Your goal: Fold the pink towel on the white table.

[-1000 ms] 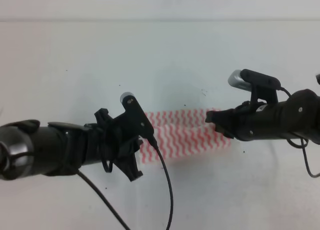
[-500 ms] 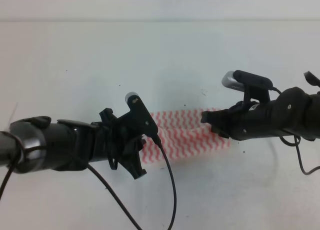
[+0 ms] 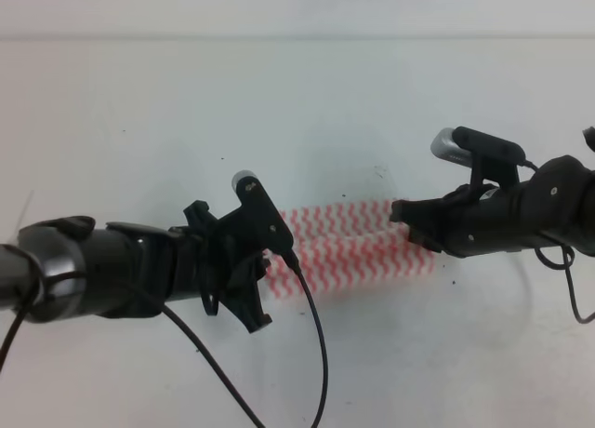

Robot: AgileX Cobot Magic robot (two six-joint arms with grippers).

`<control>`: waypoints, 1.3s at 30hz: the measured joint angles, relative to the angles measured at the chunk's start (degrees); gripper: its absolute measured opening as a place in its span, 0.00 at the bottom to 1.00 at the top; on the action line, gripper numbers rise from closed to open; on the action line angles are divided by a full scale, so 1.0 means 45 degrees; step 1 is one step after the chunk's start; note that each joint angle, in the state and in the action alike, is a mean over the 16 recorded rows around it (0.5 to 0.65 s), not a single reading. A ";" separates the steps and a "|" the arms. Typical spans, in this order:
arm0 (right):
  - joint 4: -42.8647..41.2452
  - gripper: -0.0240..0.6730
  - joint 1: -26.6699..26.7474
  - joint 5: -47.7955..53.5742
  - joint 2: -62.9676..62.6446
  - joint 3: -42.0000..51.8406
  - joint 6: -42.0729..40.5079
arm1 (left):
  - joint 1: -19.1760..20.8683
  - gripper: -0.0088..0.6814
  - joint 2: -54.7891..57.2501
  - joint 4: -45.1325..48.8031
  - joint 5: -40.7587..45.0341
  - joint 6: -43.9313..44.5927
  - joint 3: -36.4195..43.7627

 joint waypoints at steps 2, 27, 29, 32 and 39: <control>-0.0001 0.01 -0.0021 0.0020 0.0000 0.0000 -0.0001 | 0.0000 0.01 0.0009 0.0000 -0.0001 0.0007 -0.0002; -0.0144 0.01 -0.0133 0.0398 0.0565 -0.1064 -0.0003 | 0.0464 0.01 0.0310 0.0002 -0.0015 0.0116 -0.0907; -0.0151 0.01 -0.0148 0.0433 0.0669 -0.1176 -0.0003 | 0.0510 0.01 0.0402 0.0002 0.0051 0.0116 -0.0965; -0.0169 0.01 -0.0162 0.0480 0.0810 -0.1320 -0.0001 | 0.0556 0.01 0.0568 0.0000 0.0166 0.0115 -0.1066; -0.0206 0.01 -0.0167 0.0522 0.0985 -0.1505 0.0004 | 0.0577 0.01 0.1009 0.0000 0.0284 0.0115 -0.1276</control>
